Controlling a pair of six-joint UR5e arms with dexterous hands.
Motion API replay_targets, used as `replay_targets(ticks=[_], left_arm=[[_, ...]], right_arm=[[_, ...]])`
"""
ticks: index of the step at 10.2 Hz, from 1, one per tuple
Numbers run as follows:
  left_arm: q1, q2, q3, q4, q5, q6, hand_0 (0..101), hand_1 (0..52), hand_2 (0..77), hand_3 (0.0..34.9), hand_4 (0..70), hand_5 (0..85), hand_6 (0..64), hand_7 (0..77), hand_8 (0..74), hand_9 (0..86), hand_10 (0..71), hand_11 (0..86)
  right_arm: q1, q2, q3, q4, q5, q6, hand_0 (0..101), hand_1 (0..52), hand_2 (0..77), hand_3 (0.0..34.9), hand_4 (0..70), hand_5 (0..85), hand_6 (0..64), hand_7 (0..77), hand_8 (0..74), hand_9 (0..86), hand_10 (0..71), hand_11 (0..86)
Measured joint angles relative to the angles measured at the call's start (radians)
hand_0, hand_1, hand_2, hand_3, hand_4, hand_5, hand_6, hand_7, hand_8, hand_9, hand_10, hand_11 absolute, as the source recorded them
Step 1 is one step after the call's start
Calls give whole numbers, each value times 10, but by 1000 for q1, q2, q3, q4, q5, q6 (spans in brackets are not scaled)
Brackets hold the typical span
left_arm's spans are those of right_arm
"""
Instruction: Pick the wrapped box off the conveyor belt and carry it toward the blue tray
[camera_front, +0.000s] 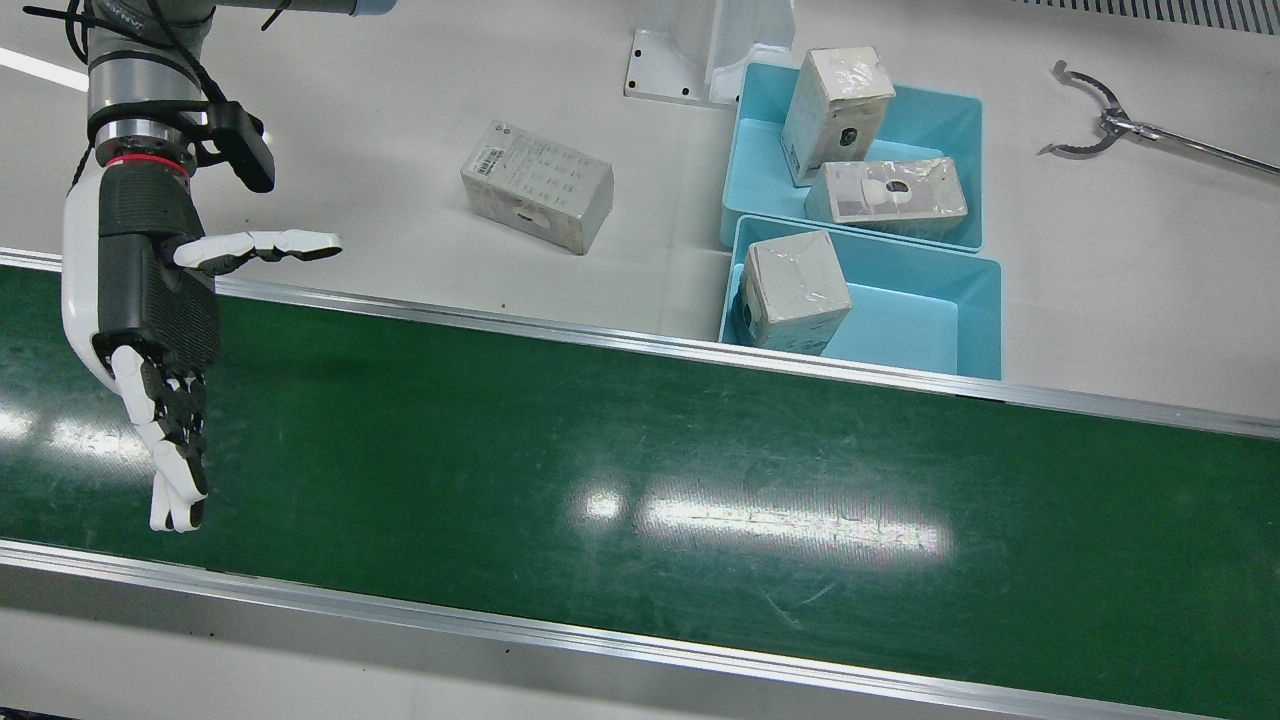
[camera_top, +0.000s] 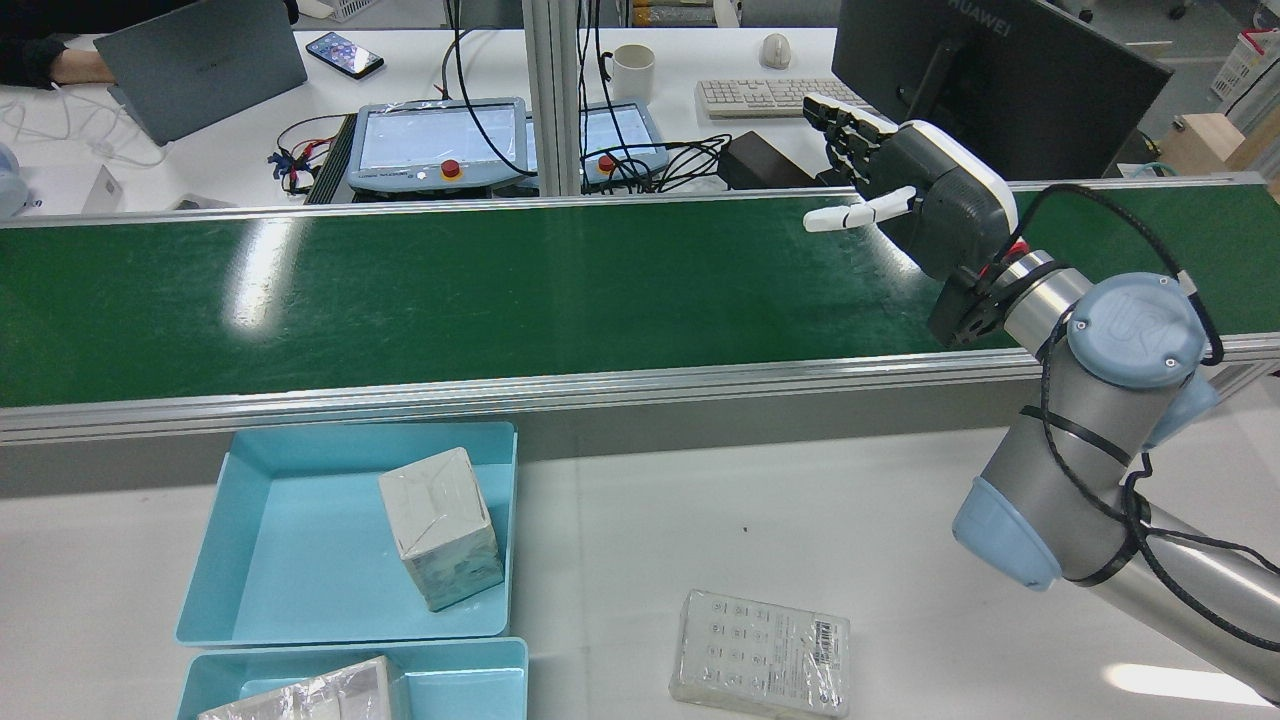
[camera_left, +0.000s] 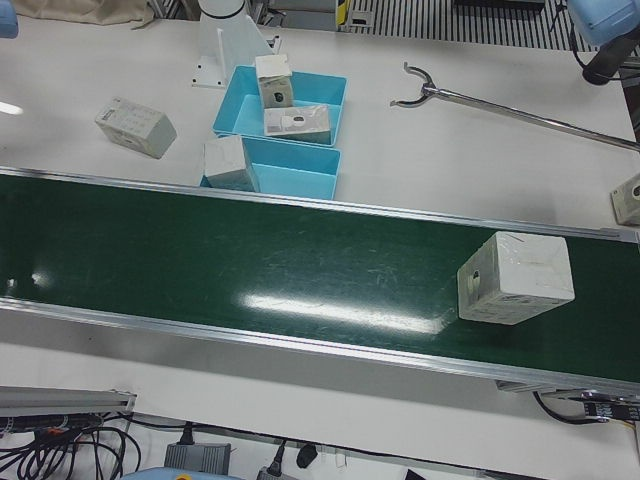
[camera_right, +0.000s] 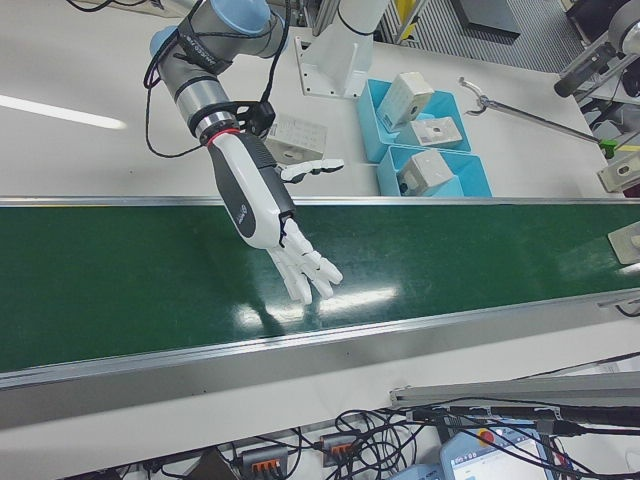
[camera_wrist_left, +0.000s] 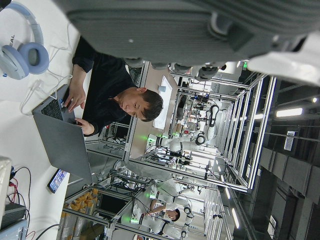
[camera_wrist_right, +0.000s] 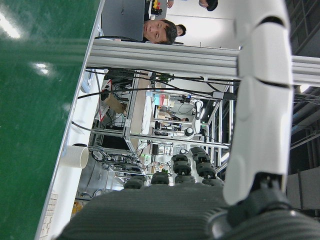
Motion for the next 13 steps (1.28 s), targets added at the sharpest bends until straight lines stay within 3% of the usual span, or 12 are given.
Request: replay_targets(ticks=[5, 7, 10, 13], left_arm=[[0, 0, 0, 0, 0, 0, 0, 0, 11, 0, 0, 11, 0, 0, 0, 0, 0, 0], [0, 0, 0, 0, 0, 0, 0, 0, 5, 0, 0, 11, 0, 0, 0, 0, 0, 0], [0, 0, 0, 0, 0, 0, 0, 0, 11, 0, 0, 11, 0, 5, 0, 0, 5, 0], [0, 0, 0, 0, 0, 0, 0, 0, 11, 0, 0, 11, 0, 5, 0, 0, 0, 0]], right_arm=[[-14, -7, -15, 6, 0, 11, 466, 120, 109, 4, 82, 87, 0, 16, 0, 11, 0, 16], [15, -10, -20, 6, -7, 9, 465, 120, 109, 4, 60, 76, 0, 5, 0, 11, 0, 16], [98, -21, -12, 3, -62, 15, 464, 109, 93, 0, 76, 55, 0, 0, 0, 11, 0, 16], [108, -38, -18, 0, -79, 22, 463, 109, 104, 0, 120, 71, 0, 33, 0, 11, 0, 16]])
